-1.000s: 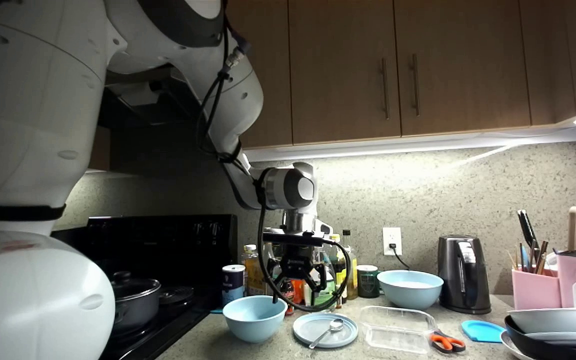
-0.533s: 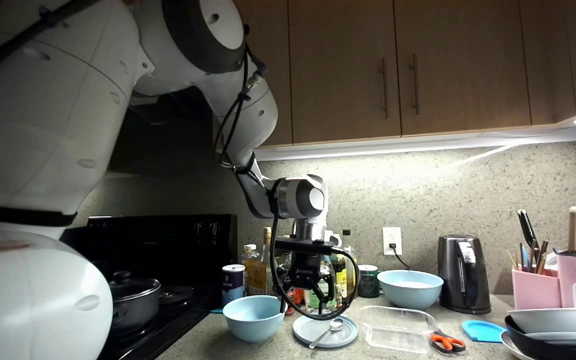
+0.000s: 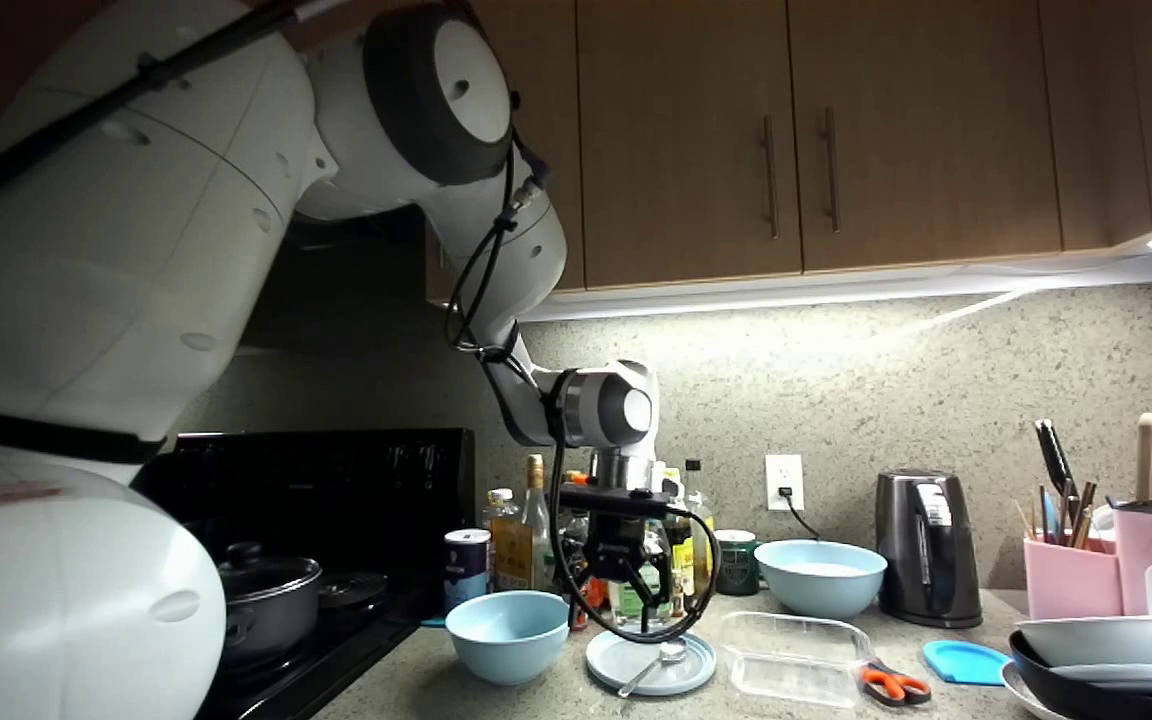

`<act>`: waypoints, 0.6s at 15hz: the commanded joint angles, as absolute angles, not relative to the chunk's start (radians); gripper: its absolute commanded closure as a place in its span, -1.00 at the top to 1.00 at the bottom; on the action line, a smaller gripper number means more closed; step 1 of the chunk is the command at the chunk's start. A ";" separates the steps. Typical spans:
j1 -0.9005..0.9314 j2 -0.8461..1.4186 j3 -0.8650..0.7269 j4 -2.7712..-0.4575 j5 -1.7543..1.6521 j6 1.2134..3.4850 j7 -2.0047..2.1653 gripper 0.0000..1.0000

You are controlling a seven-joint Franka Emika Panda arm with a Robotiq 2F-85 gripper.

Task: Put the spoon in the clear bowl

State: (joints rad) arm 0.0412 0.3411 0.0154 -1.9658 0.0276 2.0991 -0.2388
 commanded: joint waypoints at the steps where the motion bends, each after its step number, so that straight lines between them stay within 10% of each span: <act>1: 0.038 0.424 0.032 -1.872 0.006 2.087 -0.211 1.00; 9: 0.030 0.503 0.039 -1.791 -0.006 2.107 -0.222 1.00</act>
State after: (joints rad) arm 0.0435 0.5025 0.0233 -1.7925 0.0024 2.1098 -0.2273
